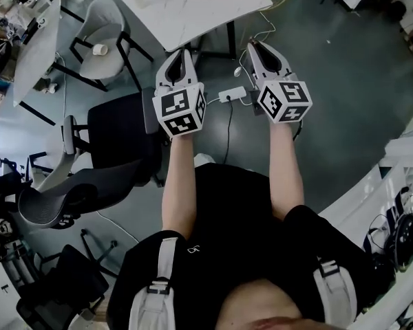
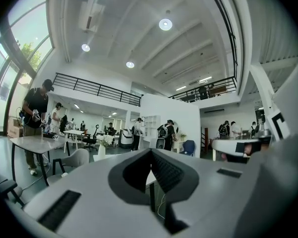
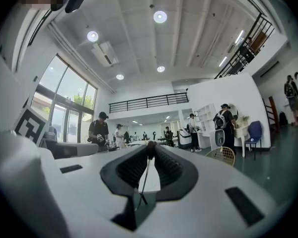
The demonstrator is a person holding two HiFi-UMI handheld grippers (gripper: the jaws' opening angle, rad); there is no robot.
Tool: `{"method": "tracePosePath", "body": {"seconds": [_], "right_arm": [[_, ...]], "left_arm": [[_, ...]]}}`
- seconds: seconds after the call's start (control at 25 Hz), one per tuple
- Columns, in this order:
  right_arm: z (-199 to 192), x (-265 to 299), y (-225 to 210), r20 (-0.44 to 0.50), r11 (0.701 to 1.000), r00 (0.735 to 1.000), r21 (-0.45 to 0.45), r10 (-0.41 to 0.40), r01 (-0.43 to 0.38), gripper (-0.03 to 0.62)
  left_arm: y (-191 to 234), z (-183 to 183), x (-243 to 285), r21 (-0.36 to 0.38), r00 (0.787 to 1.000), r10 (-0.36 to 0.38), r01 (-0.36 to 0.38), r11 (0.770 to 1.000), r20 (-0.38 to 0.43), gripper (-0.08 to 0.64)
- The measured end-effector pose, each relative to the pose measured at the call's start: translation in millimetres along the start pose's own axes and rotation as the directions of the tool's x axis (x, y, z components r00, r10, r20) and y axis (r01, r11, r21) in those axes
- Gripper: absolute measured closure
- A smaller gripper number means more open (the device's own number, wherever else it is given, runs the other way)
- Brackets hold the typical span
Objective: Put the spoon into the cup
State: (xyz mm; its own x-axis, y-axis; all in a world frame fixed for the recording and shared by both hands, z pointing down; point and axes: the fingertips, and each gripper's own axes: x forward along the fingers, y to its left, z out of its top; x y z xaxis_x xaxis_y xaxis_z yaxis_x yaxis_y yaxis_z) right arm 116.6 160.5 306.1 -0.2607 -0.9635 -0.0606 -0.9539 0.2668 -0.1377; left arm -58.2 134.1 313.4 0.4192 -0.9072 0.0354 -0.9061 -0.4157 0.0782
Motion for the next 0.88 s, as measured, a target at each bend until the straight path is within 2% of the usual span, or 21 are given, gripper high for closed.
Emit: {"method": "tracePosePath", "body": {"seconds": [0.16, 0.4, 0.6, 0.88], "right_arm": [[0.3, 16.1, 5.5, 0.006, 1.0, 1.0, 0.006, 0.026, -0.026, 0.541], [-17.2, 51.1, -5.4, -0.002, 1.0, 1.0, 0.003, 0.025, -0.025, 0.541], [-25.7, 103.6, -38.9, -0.009, 1.0, 1.0, -0.012, -0.003, 0.003, 0.541], [-54.6, 190.7, -95.8, -0.066, 0.996, 0.996, 0.059, -0.059, 0.063, 0.541]], "left_arm": [[18.0, 6.6, 5.5, -0.004, 0.999, 0.033, -0.033, 0.999, 0.007, 0.548], [37.1, -6.9, 40.2, -0.008, 1.0, 0.024, -0.024, 1.0, 0.002, 0.548], [58.1, -19.9, 105.3, -0.044, 1.0, 0.015, -0.015, 0.999, -0.002, 0.548], [70.2, -47.8, 214.7, -0.041, 0.994, -0.042, 0.038, 0.998, -0.099, 0.548]]}}
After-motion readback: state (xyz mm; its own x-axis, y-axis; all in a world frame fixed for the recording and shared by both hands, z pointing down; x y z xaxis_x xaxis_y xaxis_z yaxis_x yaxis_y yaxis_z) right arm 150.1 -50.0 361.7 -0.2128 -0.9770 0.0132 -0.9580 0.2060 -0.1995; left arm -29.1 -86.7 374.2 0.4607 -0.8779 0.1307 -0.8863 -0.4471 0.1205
